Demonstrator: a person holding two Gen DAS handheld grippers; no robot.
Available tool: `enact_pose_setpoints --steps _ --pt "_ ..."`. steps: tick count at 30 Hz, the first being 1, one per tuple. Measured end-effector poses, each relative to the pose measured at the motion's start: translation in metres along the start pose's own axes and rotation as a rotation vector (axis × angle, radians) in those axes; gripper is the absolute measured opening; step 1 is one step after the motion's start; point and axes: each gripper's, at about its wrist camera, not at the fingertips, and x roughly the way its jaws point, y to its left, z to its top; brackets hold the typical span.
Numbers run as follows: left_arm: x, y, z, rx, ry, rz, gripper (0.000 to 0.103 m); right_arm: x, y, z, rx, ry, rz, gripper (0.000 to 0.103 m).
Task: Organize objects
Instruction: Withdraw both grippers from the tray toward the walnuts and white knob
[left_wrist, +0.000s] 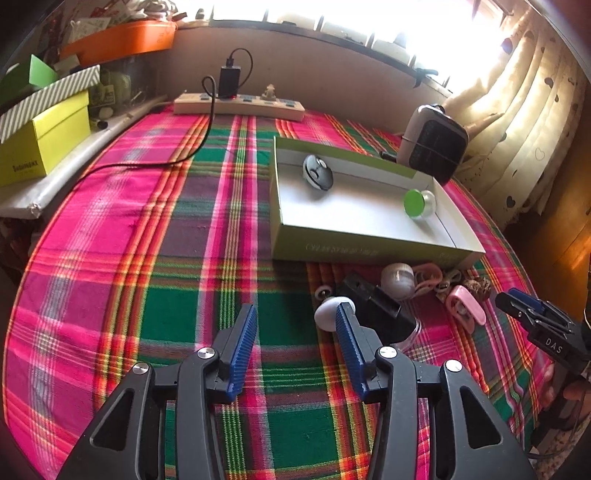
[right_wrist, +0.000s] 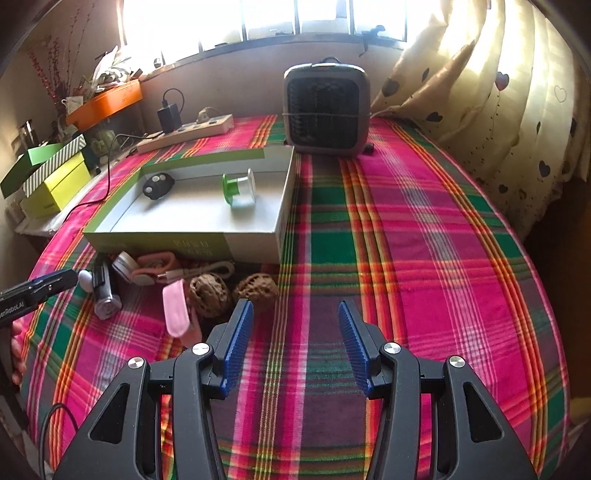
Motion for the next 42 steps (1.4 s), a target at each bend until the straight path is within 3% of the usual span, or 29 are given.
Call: enact_pose_setpoints --steps 23,42 --pt "0.014 -0.016 0.004 0.037 0.03 -0.007 0.045 0.024 0.01 0.005 -0.042 0.048 0.049 0.054" --pt "0.02 -0.021 0.005 0.091 0.01 0.049 0.045 0.035 0.015 0.013 -0.088 0.067 0.011 0.054"
